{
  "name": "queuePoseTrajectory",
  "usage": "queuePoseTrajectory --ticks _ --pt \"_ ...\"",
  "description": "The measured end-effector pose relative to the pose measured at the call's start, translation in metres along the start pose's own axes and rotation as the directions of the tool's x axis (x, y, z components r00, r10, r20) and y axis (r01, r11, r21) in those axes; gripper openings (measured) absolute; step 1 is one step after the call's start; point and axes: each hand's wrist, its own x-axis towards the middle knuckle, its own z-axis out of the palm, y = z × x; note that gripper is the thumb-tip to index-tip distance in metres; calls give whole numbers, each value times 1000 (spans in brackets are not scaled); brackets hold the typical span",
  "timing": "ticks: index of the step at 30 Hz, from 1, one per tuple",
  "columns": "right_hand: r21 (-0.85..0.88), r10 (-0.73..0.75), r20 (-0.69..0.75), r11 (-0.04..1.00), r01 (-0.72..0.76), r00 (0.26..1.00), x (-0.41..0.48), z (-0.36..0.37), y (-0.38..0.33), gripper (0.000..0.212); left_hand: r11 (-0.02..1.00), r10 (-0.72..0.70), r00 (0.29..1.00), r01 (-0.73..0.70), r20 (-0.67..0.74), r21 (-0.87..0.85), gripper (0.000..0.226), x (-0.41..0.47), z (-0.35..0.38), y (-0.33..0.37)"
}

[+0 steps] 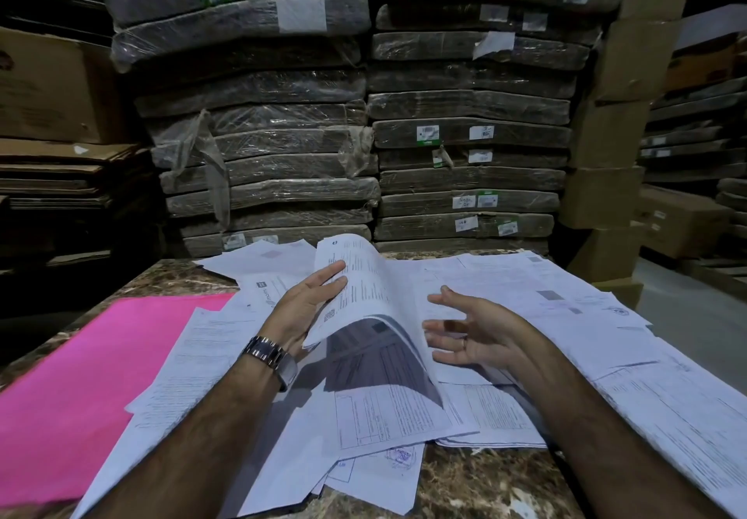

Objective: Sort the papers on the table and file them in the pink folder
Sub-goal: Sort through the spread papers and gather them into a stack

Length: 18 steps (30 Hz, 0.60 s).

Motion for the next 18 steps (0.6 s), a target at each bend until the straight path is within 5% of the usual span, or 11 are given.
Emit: queuePoseTrajectory --ticks 11,18 --pt "159 -33 260 987 -10 965 0 35 9 63 978 48 998 -41 27 -207 37 -11 -2 21" --pt "373 -174 268 926 65 947 3 76 16 34 994 97 995 -98 -7 -48 43 -35 -32 47"
